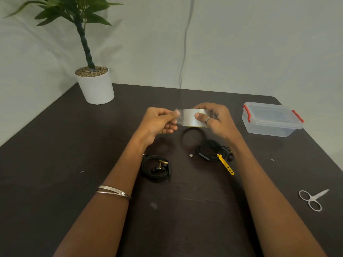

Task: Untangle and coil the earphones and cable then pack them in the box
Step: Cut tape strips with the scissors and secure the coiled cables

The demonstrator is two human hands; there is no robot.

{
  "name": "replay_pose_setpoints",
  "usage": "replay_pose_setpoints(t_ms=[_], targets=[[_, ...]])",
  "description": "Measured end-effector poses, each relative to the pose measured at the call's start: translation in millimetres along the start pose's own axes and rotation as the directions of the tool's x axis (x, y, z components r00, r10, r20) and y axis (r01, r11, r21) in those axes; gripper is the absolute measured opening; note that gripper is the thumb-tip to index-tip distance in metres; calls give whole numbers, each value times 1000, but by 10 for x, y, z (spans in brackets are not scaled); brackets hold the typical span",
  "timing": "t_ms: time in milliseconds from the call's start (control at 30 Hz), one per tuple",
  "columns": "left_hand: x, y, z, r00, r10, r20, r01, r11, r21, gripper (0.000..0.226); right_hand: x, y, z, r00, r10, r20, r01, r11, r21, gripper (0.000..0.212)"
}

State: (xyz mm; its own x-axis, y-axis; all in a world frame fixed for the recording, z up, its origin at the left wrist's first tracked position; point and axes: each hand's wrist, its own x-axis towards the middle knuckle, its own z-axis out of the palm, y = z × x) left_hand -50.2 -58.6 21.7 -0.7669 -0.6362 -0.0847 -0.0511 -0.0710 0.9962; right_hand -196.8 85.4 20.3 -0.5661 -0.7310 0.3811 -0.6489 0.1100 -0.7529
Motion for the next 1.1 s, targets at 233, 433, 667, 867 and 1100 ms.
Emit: replay_pose_setpoints(t_ms=[233, 433, 667, 867, 1100], targets=[[9, -59, 33, 998, -43, -56, 44, 999, 16, 22, 3, 12, -51, 999, 32, 8, -33, 997, 64, 21], [-13, 44, 54, 996, -75, 48, 80, 990, -116, 14, -20, -45, -40, 998, 56, 11, -57, 938, 343, 25], [-22, 112, 66, 990, -118, 79, 128, 981, -143, 19, 16, 6, 2, 993, 115, 13, -111, 911, 398, 19], [-2, 78, 33, 975, -176, 137, 209, 935, -286, 19, -4, 50, 25, 992, 122, 41, -127, 873, 471, 21], [11, 31, -8, 958, -197, 209, 256, 916, -311, 25, -11, 53, 2, 990, 137, 36, -134, 829, 543, 20]])
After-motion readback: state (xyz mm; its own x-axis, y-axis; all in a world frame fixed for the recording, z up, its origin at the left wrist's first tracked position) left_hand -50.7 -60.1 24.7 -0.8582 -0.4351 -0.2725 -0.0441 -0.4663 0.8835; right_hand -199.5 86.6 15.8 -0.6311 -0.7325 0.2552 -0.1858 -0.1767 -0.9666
